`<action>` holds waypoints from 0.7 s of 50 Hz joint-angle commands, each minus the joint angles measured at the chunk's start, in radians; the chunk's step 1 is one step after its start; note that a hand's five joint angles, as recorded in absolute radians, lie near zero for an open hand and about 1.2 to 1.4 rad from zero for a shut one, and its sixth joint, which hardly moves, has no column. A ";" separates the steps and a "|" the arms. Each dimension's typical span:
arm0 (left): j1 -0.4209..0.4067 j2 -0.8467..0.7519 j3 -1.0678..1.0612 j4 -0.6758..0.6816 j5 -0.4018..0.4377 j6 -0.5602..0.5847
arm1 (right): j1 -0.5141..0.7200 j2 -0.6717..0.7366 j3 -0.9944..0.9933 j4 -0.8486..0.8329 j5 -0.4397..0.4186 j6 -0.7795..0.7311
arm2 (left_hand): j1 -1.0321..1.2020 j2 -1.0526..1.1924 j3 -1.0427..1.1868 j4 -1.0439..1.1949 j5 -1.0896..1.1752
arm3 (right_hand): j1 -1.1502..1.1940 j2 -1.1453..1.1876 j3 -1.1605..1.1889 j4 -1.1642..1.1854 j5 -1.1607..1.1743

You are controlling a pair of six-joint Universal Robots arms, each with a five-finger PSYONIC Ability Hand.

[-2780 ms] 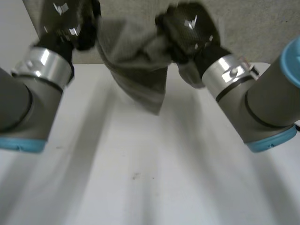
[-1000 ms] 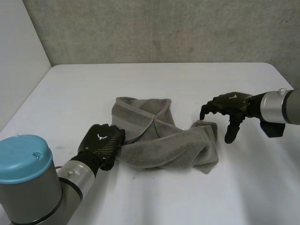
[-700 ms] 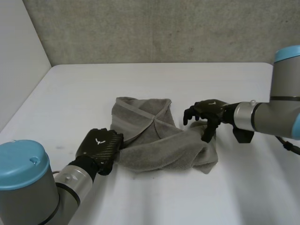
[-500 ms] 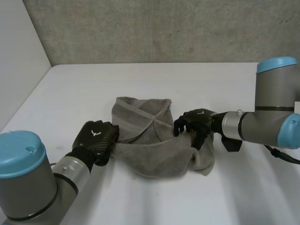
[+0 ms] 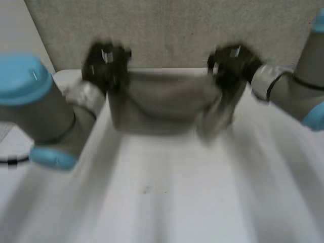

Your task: Fold the towel.

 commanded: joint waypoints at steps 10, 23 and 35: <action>-0.054 0.103 -0.016 -0.046 -0.134 -0.055 | 0.009 -0.259 0.373 -0.400 0.075 0.017 | 0.244 0.179 0.181 0.179 0.196 | 0.059 0.225 0.224 0.209 0.271; -0.213 0.021 -0.485 -0.048 -0.135 -0.072 | -0.020 -0.062 0.479 0.104 0.074 -0.247 | 0.244 0.179 0.181 0.179 0.196 | 0.059 0.225 0.224 0.209 0.271; -0.344 0.044 -0.519 -0.055 -0.141 -0.087 | -0.030 -0.153 0.588 0.106 0.077 -0.263 | 0.244 0.179 0.181 0.179 0.196 | 0.059 0.225 0.224 0.209 0.271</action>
